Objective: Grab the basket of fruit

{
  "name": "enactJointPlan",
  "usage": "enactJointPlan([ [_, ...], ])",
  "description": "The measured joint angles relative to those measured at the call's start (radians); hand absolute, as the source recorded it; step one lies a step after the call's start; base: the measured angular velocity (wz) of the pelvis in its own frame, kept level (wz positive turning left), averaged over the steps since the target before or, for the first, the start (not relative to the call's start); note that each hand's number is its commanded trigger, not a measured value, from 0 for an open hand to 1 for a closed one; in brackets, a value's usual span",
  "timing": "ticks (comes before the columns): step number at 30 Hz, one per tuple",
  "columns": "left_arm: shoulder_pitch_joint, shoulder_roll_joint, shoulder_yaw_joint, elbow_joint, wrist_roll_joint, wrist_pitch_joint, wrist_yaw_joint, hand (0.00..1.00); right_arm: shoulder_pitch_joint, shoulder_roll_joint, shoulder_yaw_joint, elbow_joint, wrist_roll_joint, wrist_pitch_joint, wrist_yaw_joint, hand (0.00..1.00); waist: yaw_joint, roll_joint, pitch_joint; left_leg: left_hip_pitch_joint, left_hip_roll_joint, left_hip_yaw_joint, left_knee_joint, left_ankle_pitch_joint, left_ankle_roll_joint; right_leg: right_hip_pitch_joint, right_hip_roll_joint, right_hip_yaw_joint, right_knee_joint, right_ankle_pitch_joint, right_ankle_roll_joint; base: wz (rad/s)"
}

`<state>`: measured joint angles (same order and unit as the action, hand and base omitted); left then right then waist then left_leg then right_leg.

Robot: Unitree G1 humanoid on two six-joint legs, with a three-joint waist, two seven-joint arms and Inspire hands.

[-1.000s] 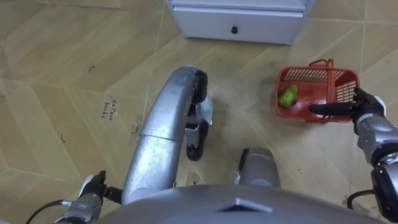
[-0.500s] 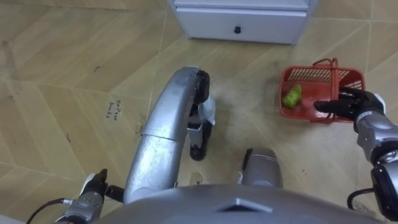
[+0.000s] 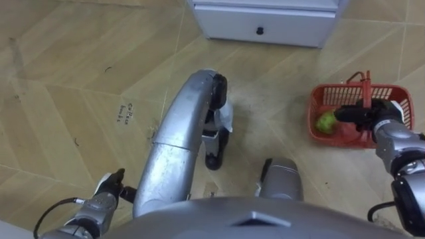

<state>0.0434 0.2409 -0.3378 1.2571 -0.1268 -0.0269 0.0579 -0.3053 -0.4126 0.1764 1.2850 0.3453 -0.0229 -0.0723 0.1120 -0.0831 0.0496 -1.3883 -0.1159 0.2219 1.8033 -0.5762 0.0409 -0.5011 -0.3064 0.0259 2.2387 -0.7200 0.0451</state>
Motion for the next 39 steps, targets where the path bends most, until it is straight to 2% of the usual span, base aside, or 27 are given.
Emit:
enactJointPlan([
  [8, -0.021, -0.011, -0.001, 0.024, -0.001, 0.001, 0.001, 0.00, 0.000, 0.009, 0.001, 0.000, -0.002, 0.000, 0.004, 1.00, -0.004, -0.002, 0.0012, 0.003, 0.000, -0.003, 0.005, 0.009, 0.004, 0.008, 0.005, 0.005, 0.010, 0.000, 0.000, 0.00],
  [14, -0.052, -0.013, 0.005, 0.061, 0.001, 0.001, -0.001, 0.00, 0.000, 0.018, 0.000, 0.000, -0.011, 0.000, 0.031, 1.00, -0.009, -0.021, 0.0096, 0.005, 0.002, -0.010, 0.009, 0.010, 0.004, 0.013, 0.012, 0.012, 0.011, 0.000, 0.001, 0.00],
  [18, -0.073, -0.012, 0.025, 0.060, 0.011, 0.004, -0.009, 0.00, -0.001, 0.019, 0.001, -0.005, -0.027, 0.000, 0.033, 1.00, -0.007, -0.020, 0.0089, 0.007, 0.009, -0.023, 0.026, 0.009, 0.006, 0.023, 0.032, 0.014, 0.010, -0.001, 0.001, -0.05],
  [20, -0.085, -0.011, 0.047, 0.059, 0.010, 0.005, -0.013, 0.00, -0.001, 0.019, -0.001, -0.020, -0.038, 0.001, 0.032, 1.00, -0.009, -0.025, 0.0112, 0.013, 0.011, -0.024, 0.027, 0.007, 0.009, 0.029, 0.034, 0.015, 0.011, -0.001, 0.003, -0.06],
  [24, -0.089, -0.009, 0.071, 0.033, 0.018, 0.005, -0.014, 0.00, -0.001, 0.019, -0.003, -0.130, -0.061, 0.005, 0.027, 1.00, -0.032, -0.029, 0.0100, 0.022, 0.012, -0.028, 0.042, 0.001, 0.020, 0.049, 0.040, 0.015, 0.007, -0.001, 0.003, -0.03],
  [26, -0.094, -0.006, 0.074, 0.013, 0.023, 0.003, -0.013, 0.00, -0.011, 0.023, -0.003, -0.201, -0.078, 0.015, 0.015, 1.00, -0.049, -0.030, 0.0102, 0.022, -0.005, -0.036, 0.046, 0.000, 0.021, 0.060, 0.039, 0.013, 0.004, -0.001, 0.003, 0.02],
  [28, -0.118, -0.005, 0.109, 0.010, 0.047, 0.004, -0.009, 0.00, -0.020, 0.027, -0.003, -0.285, -0.080, 0.016, 0.009, 1.00, -0.058, -0.033, 0.0092, 0.034, -0.003, -0.037, 0.051, -0.008, 0.036, 0.074, 0.045, 0.013, -0.008, -0.003, 0.005, 0.00],
  [30, -0.139, 0.003, 0.110, 0.010, 0.057, 0.005, -0.008, 0.00, -0.024, 0.028, -0.003, -0.343, -0.081, 0.019, 0.008, 1.00, -0.058, -0.030, 0.0057, 0.045, -0.003, -0.038, 0.051, -0.013, 0.047, 0.088, 0.060, 0.015, -0.028, -0.005, 0.008, 0.00],
  [33, -0.143, 0.006, 0.126, -0.011, 0.062, 0.006, 0.000, 0.00, -0.031, 0.036, -0.002, -0.406, -0.081, 0.020, 0.016, 1.00, -0.053, -0.026, 0.0028, 0.085, 0.002, -0.042, -0.002, -0.014, 0.055, 0.094, 0.099, 0.040, -0.120, -0.005, 0.009, -0.12],
  [35, -0.123, -0.002, 0.138, -0.024, 0.074, 0.015, 0.001, 0.00, -0.028, 0.052, -0.002, -0.428, -0.082, 0.033, 0.026, 1.00, -0.050, -0.014, -0.0051, 0.141, 0.012, -0.048, -0.081, -0.012, 0.061, 0.109, 0.115, 0.052, -0.245, -0.005, 0.009, -0.36],
  [36, -0.099, -0.009, 0.142, -0.028, 0.086, 0.026, 0.001, 0.00, -0.018, 0.059, -0.001, -0.465, -0.082, 0.047, 0.031, 1.00, -0.049, 0.002, -0.0141, 0.184, 0.022, -0.056, -0.152, -0.006, 0.064, 0.119, 0.123, 0.056, -0.358, -0.005, 0.010, -0.53],
  [37, -0.076, -0.014, 0.156, -0.029, 0.100, 0.039, 0.001, 0.00, -0.005, 0.064, -0.001, -0.515, -0.081, 0.056, 0.033, 1.00, -0.051, 0.007, -0.0204, 0.225, 0.028, -0.060, -0.240, 0.014, 0.067, 0.133, 0.124, 0.061, -0.488, -0.004, 0.011, -0.52],
  [38, -0.062, -0.017, 0.167, -0.029, 0.101, 0.046, 0.002, 0.00, 0.001, 0.065, -0.001, -0.538, -0.081, 0.059, 0.035, 1.00, -0.052, 0.008, -0.0219, 0.249, 0.030, -0.060, -0.288, 0.024, 0.066, 0.145, 0.124, 0.063, -0.558, -0.004, 0.012, -0.47],
  [39, -0.042, -0.018, 0.183, -0.039, 0.110, 0.058, 0.002, 0.00, 0.012, 0.067, -0.002, -0.588, -0.089, 0.076, 0.040, 1.00, -0.056, 0.009, -0.0224, 0.305, 0.034, -0.060, -0.382, 0.045, 0.067, 0.188, 0.124, 0.063, -0.710, 0.000, 0.020, -0.42],
])
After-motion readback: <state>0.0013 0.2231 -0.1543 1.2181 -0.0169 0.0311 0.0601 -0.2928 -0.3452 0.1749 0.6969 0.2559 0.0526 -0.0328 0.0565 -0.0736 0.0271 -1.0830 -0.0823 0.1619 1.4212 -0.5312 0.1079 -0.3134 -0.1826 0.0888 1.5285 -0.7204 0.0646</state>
